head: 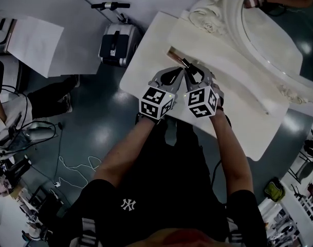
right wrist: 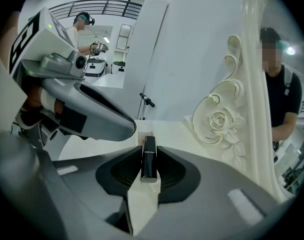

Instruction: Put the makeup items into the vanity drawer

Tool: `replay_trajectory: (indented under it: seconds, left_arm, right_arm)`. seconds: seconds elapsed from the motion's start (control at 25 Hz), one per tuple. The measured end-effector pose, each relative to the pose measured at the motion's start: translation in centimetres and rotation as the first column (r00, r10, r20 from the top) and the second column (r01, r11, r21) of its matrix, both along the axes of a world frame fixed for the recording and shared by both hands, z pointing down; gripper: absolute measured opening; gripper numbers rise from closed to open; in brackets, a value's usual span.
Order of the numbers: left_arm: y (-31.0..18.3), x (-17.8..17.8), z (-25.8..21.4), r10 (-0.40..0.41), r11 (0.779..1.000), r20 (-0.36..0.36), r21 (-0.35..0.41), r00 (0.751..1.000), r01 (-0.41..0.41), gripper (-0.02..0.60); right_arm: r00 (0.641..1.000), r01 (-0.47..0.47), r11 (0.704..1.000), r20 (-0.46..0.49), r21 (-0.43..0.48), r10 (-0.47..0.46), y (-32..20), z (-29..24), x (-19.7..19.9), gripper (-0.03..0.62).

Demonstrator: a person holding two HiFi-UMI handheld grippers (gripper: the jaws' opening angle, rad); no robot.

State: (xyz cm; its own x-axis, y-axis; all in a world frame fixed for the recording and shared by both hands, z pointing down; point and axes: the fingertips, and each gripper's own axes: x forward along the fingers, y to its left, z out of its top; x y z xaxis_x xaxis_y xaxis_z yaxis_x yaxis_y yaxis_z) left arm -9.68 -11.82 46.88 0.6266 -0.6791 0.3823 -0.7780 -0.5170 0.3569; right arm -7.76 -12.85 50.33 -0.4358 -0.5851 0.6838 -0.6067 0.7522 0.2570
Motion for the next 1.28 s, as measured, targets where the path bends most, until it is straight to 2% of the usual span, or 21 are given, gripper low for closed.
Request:
replay_trajectory:
  seconds: [0.64,0.76,0.88,1.0,1.28]
  left_arm:
    - [-2.1,-2.7,1.8,-0.056,0.998,-0.006,-0.037,0.998,0.056,0.0]
    - [-2.1,-2.7,2.2,-0.056,0.998,-0.007,-0.043,0.998,0.056,0.0]
    - [-2.0,-2.5,2.3,-0.049,0.998,-0.008,-0.044,0.999,0.049,0.0]
    - [-1.8,-2.1,2.0,-0.041,0.998,-0.01,-0.041,0.999,0.04,0.0]
    - [-0.9,-1.0,0.9,-0.014,1.0,-0.02,-0.019,1.0,0.013,0.0]
  right_arm:
    - [0.994,0.062,0.997,-0.087,-0.037,-0.065,-2.5,4.2,-1.8,0.102]
    - [0.996,0.055,0.998,-0.074,-0.043,-0.058,-2.5,4.5,-1.7,0.109]
    - [0.998,0.047,0.999,-0.037,-0.018,-0.048,-2.3,3.6,-1.8,0.137]
    - [0.999,0.034,0.999,-0.024,0.008,-0.033,-2.2,2.6,-1.7,0.13]
    - [0.996,-0.085,0.995,-0.021,0.057,0.087,-1.3,0.7,1.5,0.046]
